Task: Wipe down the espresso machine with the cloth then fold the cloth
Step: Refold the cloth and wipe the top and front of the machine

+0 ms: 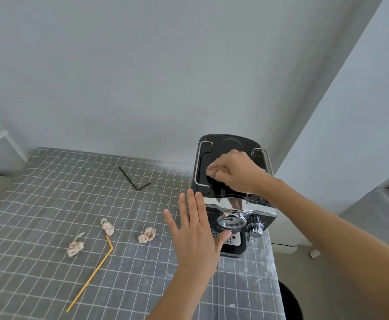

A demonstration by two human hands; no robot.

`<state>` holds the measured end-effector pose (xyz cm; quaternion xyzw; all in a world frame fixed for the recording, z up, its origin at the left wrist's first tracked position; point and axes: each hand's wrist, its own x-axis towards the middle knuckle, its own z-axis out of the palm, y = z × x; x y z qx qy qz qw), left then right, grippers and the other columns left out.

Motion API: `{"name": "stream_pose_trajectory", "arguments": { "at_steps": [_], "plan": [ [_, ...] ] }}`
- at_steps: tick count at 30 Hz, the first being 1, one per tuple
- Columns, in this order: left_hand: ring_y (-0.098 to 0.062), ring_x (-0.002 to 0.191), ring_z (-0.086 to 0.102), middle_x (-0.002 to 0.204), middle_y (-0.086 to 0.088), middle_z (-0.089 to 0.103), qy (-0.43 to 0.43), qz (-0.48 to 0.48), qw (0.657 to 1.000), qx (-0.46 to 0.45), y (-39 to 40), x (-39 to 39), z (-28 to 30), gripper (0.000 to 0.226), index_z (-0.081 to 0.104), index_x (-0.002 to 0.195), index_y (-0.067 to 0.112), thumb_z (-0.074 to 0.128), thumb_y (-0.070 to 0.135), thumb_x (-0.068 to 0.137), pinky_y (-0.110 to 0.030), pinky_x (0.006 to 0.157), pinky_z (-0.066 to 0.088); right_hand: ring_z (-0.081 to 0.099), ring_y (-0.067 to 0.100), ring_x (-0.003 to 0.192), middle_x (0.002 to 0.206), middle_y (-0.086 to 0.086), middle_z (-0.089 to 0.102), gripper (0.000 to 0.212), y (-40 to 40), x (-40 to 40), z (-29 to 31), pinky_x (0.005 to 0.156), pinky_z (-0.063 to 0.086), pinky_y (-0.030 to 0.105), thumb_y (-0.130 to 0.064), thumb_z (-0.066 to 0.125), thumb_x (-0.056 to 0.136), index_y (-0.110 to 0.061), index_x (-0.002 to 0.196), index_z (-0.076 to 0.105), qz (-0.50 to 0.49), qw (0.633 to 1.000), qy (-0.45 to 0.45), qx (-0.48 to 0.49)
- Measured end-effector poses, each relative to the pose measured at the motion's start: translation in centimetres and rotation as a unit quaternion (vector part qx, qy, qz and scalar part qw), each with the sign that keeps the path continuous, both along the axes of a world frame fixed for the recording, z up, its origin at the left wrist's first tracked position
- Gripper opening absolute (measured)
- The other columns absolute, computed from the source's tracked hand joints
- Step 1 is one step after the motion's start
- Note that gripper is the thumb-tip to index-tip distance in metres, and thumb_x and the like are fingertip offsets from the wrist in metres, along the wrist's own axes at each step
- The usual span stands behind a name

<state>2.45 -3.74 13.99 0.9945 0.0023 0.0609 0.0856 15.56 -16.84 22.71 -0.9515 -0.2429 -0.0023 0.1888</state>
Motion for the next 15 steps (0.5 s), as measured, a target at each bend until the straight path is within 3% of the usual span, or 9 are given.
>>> {"name": "stream_pose_trajectory", "arguments": {
  "at_steps": [2, 3, 6, 8, 12, 15],
  "plan": [
    [-0.034, 0.142, 0.025, 0.155, -0.016, 0.024, -0.003, -0.008, 1.0, -0.009, 0.1, 0.0, 0.0, 0.102, 0.023, 0.148, 0.003, 0.024, 0.079, 0.08, -0.064, 0.108, 0.014, 0.066, 0.023, 0.098, 0.098, 0.002, 0.075, 0.025, -0.1, 1.3, 0.2, 0.093, 0.05, 0.04, -0.021, 0.056, 0.094, -0.014, 0.109, 0.074, -0.022, 0.995, -0.031, 0.091],
    [-0.034, 0.142, 0.026, 0.155, -0.015, 0.025, -0.009, -0.011, 1.0, -0.012, 0.1, 0.0, -0.1, 0.102, 0.024, 0.148, 0.004, 0.023, 0.079, 0.08, -0.064, 0.107, 0.014, 0.064, 0.025, 0.104, 0.105, 0.002, 0.074, 0.027, 0.3, 2.2, 0.0, 0.096, 0.047, 0.043, -0.026, 0.054, 0.096, -0.015, 0.113, 0.072, -0.032, 0.995, -0.051, 0.081],
    [-0.035, 0.14, 0.029, 0.154, -0.015, 0.028, -0.027, -0.019, 0.999, -0.007, 0.3, 0.1, -0.2, 0.1, 0.026, 0.147, 0.004, 0.022, 0.079, 0.082, -0.064, 0.106, 0.016, 0.044, 0.029, 0.126, 0.132, -0.003, 0.06, 0.035, 2.1, 3.3, -0.9, 0.1, 0.038, 0.049, -0.033, 0.042, 0.102, -0.027, 0.13, 0.061, -0.052, 0.994, -0.039, -0.087],
    [-0.035, 0.139, 0.031, 0.153, -0.015, 0.03, -0.029, -0.021, 0.999, -0.005, 0.3, 0.0, 0.0, 0.098, 0.029, 0.146, 0.004, 0.023, 0.078, 0.083, -0.065, 0.105, 0.022, 0.041, 0.031, 0.126, 0.132, 0.0, 0.058, 0.036, 2.2, 2.8, -1.2, 0.1, 0.038, 0.047, -0.027, 0.041, 0.102, -0.025, 0.132, 0.059, -0.043, 0.993, -0.043, -0.105],
    [-0.034, 0.136, 0.037, 0.149, -0.015, 0.037, -0.027, -0.013, 0.999, -0.01, 0.3, 0.0, 0.5, 0.093, 0.037, 0.143, 0.004, 0.024, 0.076, 0.085, -0.067, 0.1, 0.034, 0.054, 0.019, 0.109, 0.109, -0.001, 0.067, 0.033, 0.3, -0.7, -0.3, 0.092, 0.045, 0.042, -0.027, 0.044, 0.096, -0.025, 0.12, 0.067, 0.042, 0.997, -0.022, -0.062],
    [-0.035, 0.133, 0.041, 0.145, -0.015, 0.044, -0.034, -0.006, 0.999, -0.013, 0.2, 0.1, 0.9, 0.09, 0.043, 0.139, 0.004, 0.025, 0.073, 0.086, -0.067, 0.098, 0.036, 0.061, -0.005, 0.062, 0.066, -0.007, 0.066, 0.024, -1.6, -1.2, 3.2, 0.069, 0.048, 0.009, -0.017, 0.051, 0.096, -0.018, 0.11, 0.07, 0.03, 0.997, 0.057, 0.034]
  ]
}}
